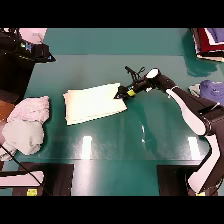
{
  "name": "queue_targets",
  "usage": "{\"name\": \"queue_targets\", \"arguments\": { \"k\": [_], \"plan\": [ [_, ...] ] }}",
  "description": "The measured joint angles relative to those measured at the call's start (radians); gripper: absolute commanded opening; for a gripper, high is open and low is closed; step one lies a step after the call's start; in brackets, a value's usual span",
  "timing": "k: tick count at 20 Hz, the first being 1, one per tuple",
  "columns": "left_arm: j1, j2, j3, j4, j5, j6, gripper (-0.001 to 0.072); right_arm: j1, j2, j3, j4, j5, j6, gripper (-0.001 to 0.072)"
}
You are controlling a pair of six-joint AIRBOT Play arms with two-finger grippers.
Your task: Fold the shirts.
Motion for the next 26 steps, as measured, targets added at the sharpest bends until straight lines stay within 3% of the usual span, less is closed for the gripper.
{"name": "queue_targets", "arguments": {
  "k": [3, 7, 14, 20, 26],
  "plan": [
    [-0.032, 0.0, 0.0, -0.009, -0.004, 0.0, 0.0027, -0.034, 0.063, 0.024, -0.034, 0.037, -0.004, 0.0017],
    [-0.127, 0.0, 0.0, -0.012, 0.002, 0.01, 0.0027, -0.157, 0.219, 0.034, -0.186, 0.097, 0.085, 0.0018],
    [-0.296, -0.003, 0.0, -0.013, 0.081, 0.029, 0.0027, -0.541, 0.467, 0.038, -0.352, 0.113, 0.158, 0.0017],
    [-0.379, -0.003, 0.0, -0.016, 0.142, 0.032, 0.0027, -0.833, 0.497, 0.039, -0.374, 0.01, 0.167, 0.0017],
    [-0.397, -0.003, 0.0, -0.013, 0.158, 0.032, 0.0027, -0.956, 0.416, 0.186, -0.376, -0.024, 0.168, 0.0016]
  ]
}}
